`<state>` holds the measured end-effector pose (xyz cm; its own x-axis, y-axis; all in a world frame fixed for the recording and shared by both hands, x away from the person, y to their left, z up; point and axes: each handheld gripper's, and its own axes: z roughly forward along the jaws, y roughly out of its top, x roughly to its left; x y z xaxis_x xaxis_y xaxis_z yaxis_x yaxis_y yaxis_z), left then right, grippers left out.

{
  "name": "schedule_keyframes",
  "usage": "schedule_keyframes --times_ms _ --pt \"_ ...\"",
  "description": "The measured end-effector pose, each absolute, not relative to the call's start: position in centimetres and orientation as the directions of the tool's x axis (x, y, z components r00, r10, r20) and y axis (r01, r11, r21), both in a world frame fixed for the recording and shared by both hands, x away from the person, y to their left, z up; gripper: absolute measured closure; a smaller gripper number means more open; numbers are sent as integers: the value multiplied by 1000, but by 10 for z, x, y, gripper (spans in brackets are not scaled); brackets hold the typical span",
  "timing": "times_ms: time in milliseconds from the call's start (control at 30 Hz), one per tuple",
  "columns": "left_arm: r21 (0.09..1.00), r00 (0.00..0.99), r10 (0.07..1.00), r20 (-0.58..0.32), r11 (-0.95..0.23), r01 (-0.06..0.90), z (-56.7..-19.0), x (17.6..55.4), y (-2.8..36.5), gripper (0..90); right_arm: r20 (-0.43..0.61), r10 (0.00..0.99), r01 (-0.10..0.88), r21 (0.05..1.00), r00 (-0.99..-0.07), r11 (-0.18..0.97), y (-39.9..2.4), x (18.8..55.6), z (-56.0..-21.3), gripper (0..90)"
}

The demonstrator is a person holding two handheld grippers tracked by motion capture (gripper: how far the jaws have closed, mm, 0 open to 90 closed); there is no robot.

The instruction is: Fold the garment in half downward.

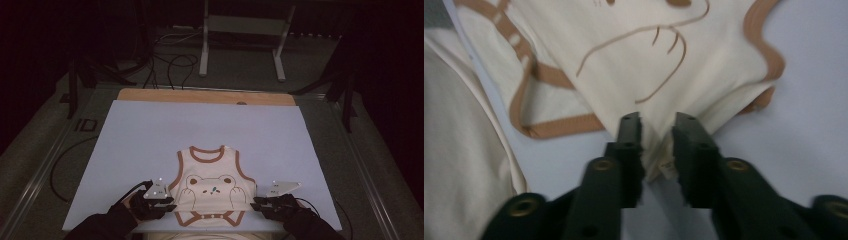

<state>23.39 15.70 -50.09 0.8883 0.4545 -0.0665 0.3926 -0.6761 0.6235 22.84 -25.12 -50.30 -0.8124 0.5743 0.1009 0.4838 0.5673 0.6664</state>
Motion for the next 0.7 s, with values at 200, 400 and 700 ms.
schedule_keyframes --times_ms 200,400,700 --pt "662 887 459 -55 -648 376 -485 237 162 572 83 578 465 690 -812 554 -253 230 -492 533" --pt "680 881 468 -61 -627 380 -473 243 164 376 77 583 450 719 -809 530 -252 235 -481 343" --pt "703 875 483 -37 -609 366 -457 254 167 116 60 581 420 750 -812 511 -244 245 -465 203"
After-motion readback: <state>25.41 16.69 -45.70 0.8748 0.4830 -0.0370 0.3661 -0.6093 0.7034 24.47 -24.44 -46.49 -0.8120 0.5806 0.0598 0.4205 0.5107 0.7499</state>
